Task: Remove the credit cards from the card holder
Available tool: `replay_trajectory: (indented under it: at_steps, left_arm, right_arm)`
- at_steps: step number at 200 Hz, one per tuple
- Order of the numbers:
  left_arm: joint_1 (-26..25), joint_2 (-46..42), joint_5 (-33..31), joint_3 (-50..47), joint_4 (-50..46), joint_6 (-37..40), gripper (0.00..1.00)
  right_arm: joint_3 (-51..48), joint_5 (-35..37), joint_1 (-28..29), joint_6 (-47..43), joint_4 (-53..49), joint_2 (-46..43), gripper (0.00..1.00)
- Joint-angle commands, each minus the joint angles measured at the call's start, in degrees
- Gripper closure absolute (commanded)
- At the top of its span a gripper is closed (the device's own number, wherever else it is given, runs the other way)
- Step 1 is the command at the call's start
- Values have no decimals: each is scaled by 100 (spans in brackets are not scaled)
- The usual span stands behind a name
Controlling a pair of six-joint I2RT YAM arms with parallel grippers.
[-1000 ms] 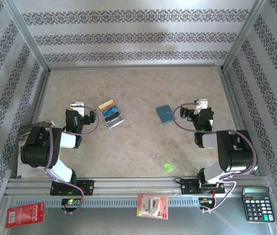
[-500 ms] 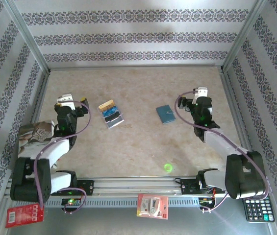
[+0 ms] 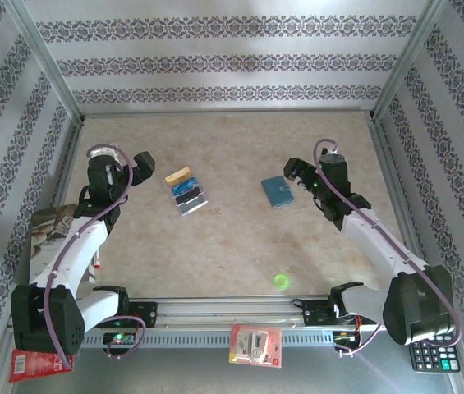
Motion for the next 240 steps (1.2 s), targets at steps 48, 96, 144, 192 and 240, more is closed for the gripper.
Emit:
replay_trajectory:
  at_steps: [48,96,144,192,240]
  left_arm:
    - [-681,-16,168,675,-1937,-145,0]
    - [-1800,417,-501,1330,-3030,-388,0]
    - [-2980,1103,-653,1717,-3108,-794,1]
    - [-3904,1971,-587,1941,-2746,-1010,4]
    - [-4119,2653,-479,1803,-2419,-1281,7]
  right_arm:
    - [757,-35,812,771,-936,1096,2]
    - [1111,-292,1172,877,-967,1556,2]
    - [967,-207,1234,890,-1009,1412,2]
    - [658,-131,860,702,-1270,1027,2]
    - [470,-335,527,470,-1373,858,2]
